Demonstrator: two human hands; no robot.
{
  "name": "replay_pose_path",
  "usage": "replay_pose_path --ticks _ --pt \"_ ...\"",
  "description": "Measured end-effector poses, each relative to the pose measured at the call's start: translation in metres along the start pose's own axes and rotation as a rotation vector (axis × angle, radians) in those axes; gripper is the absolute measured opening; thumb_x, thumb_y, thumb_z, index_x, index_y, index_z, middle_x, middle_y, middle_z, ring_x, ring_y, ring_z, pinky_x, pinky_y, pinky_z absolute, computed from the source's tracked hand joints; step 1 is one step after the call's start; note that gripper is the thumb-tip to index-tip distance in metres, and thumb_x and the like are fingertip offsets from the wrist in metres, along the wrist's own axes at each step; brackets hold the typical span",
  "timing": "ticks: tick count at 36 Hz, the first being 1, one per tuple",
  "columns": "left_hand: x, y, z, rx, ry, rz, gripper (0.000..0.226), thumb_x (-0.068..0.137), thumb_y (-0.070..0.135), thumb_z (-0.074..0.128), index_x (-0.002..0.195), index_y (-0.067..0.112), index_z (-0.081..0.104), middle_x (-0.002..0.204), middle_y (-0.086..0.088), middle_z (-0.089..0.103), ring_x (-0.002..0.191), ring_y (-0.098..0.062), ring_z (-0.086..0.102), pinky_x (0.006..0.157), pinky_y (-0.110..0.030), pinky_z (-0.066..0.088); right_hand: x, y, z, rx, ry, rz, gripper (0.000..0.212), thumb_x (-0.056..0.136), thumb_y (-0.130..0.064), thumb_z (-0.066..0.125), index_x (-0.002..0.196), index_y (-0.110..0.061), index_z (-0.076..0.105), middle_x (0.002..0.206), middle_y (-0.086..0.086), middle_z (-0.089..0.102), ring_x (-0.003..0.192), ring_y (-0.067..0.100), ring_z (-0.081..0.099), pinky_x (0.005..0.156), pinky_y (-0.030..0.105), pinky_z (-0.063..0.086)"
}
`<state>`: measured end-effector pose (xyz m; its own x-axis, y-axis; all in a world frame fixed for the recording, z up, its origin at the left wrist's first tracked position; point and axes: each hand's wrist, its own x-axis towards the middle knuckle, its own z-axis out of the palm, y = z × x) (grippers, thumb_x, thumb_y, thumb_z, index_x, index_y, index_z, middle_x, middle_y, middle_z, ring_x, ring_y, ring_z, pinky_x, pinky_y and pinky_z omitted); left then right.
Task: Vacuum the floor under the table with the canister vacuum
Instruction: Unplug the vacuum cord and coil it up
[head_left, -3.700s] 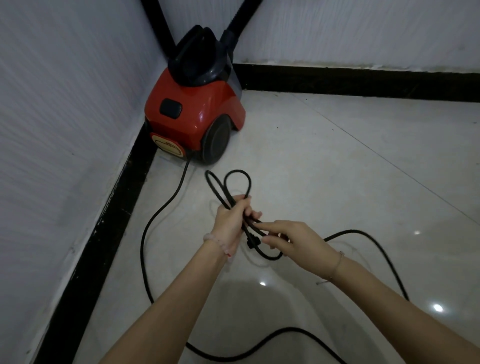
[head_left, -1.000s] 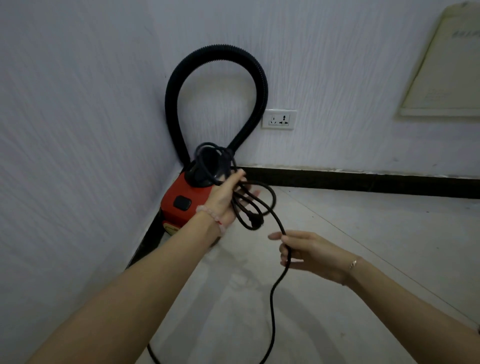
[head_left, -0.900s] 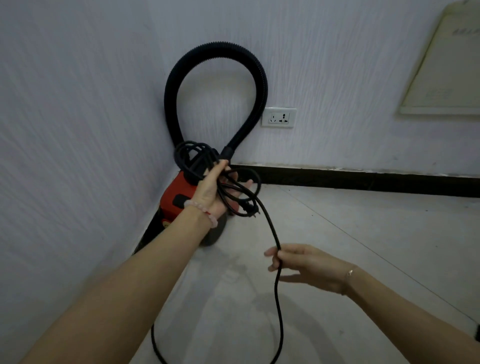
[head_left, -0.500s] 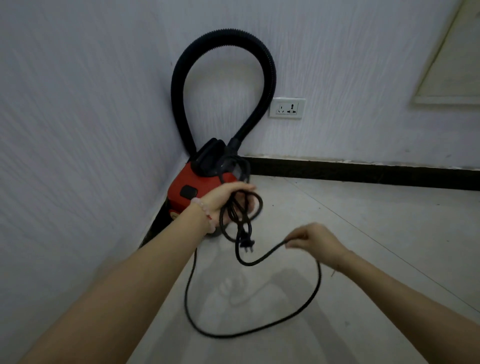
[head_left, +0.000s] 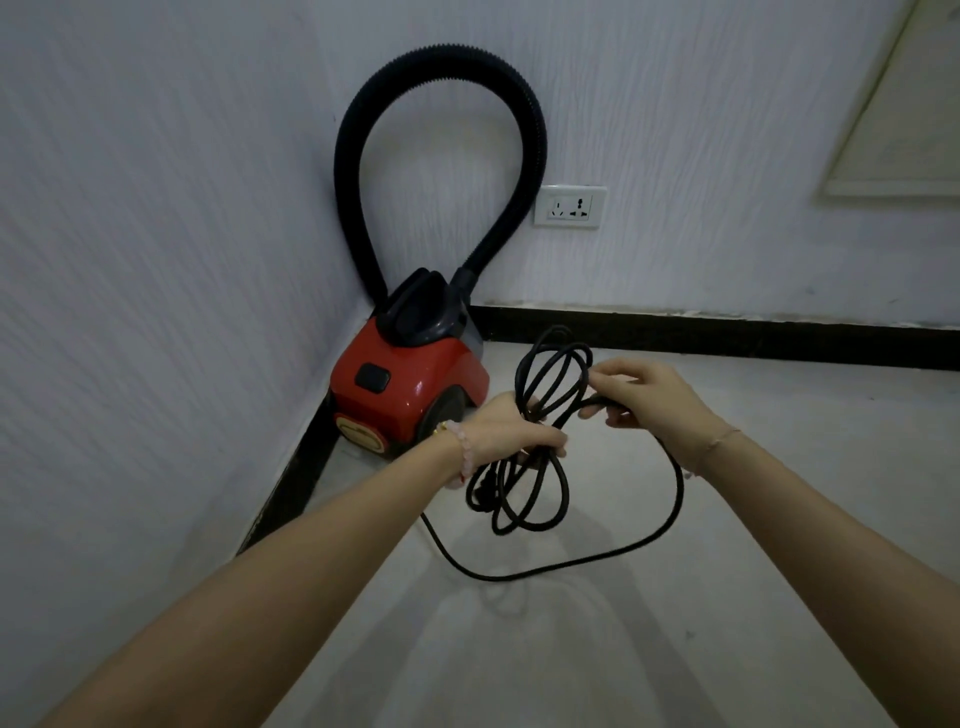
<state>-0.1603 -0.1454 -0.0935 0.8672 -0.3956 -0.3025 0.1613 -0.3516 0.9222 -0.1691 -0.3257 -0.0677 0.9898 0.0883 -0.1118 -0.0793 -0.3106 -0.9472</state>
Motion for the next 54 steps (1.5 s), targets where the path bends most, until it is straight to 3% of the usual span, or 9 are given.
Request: replay_pose_path --ticks 8,10,16,21,29,34,42,46,54 --pt "-0.002 0.002 -0.017 -0.567 0.246 0.013 0.021 0.091 0.003 0.054 0.074 0.01 0.064 0.058 0.001 0.042 0.038 -0.003 0.044 0.04 -0.015 0.044 -0.01 0.03 -0.012 0.145 -0.142 0.127 0.023 0.088 -0.021 0.063 0.111 -0.021 0.065 0.097 0.003 0.068 0.092 0.017 0.066 0.091 0.037 0.054" --pt "0.002 0.002 -0.024 -0.733 0.268 0.022 0.037 0.092 0.004 0.052 0.059 0.016 0.062 0.049 0.003 0.04 0.035 -0.003 0.041 0.043 -0.017 0.043 -0.013 0.038 -0.01 0.171 -0.189 0.151 0.024 0.088 -0.017 0.062 0.112 -0.022 0.065 0.099 0.003 0.068 0.097 0.017 0.067 0.093 0.038 0.052" --pt "0.004 -0.001 -0.018 -0.98 0.256 -0.033 0.008 0.092 0.013 0.053 0.088 0.014 0.06 0.045 0.005 0.046 0.038 -0.004 0.047 0.066 -0.022 0.039 -0.013 0.043 0.009 0.221 -0.05 0.128 0.026 0.093 -0.007 0.054 0.12 -0.008 0.055 0.092 0.013 0.069 0.084 0.023 0.07 0.079 0.037 0.06" --pt "0.003 -0.005 -0.007 -0.711 0.225 -0.056 0.008 0.088 0.006 0.059 0.087 0.014 0.062 0.073 -0.004 0.056 0.06 -0.011 0.058 0.053 -0.024 0.055 -0.012 0.03 0.015 0.373 0.212 0.067 0.019 0.091 -0.006 0.058 0.108 0.0 0.055 0.083 0.016 0.067 0.061 0.019 0.067 0.055 0.026 0.059" --pt "0.001 -0.012 0.004 -0.673 0.036 -0.026 0.027 0.087 0.01 0.065 0.113 0.01 0.059 0.121 -0.016 0.066 0.112 -0.027 0.065 0.096 -0.041 0.053 -0.016 0.02 0.03 0.138 0.103 -0.073 0.009 0.09 -0.007 0.059 0.098 -0.009 0.061 0.087 0.013 0.071 0.063 0.018 0.067 0.059 0.023 0.059" --pt "0.0 -0.011 0.011 -0.613 0.017 0.005 0.032 0.09 0.012 0.061 0.122 0.008 0.061 0.111 -0.013 0.069 0.1 -0.021 0.067 0.082 -0.028 0.056 -0.019 0.019 0.035 0.068 -0.014 -0.164 0.035 0.091 0.002 0.052 0.116 -0.018 0.066 0.096 0.002 0.07 0.083 0.011 0.072 0.071 0.015 0.056" --pt "-0.005 -0.013 0.011 -0.553 -0.129 -0.058 0.033 0.093 0.019 0.057 0.126 0.016 0.058 0.116 -0.007 0.069 0.111 -0.018 0.066 0.094 -0.028 0.05 -0.014 0.021 0.036 -0.002 0.027 -0.163 0.037 0.094 0.001 0.047 0.127 -0.012 0.058 0.107 -0.004 0.065 0.083 -0.016 0.063 0.068 0.002 0.046" --pt "-0.004 -0.012 0.011 -0.441 -0.103 -0.092 0.023 0.092 0.018 0.058 0.114 0.012 0.062 0.092 -0.005 0.069 0.093 -0.014 0.066 0.081 -0.022 0.053 -0.011 0.028 0.031 -0.111 0.026 -0.085 0.037 0.096 -0.003 0.045 0.126 -0.018 0.061 0.122 -0.002 0.055 0.118 0.013 0.052 0.097 0.023 0.038" --pt "0.008 -0.022 -0.005 -0.619 0.107 -0.078 0.012 0.087 0.009 0.062 0.075 0.011 0.062 0.053 0.003 0.058 0.055 -0.007 0.063 0.103 -0.041 0.048 -0.015 0.049 0.033 0.122 -0.078 0.154 0.039 0.093 0.0 0.043 0.119 -0.022 0.062 0.115 0.0 0.065 0.113 0.019 0.058 0.097 0.037 0.048"
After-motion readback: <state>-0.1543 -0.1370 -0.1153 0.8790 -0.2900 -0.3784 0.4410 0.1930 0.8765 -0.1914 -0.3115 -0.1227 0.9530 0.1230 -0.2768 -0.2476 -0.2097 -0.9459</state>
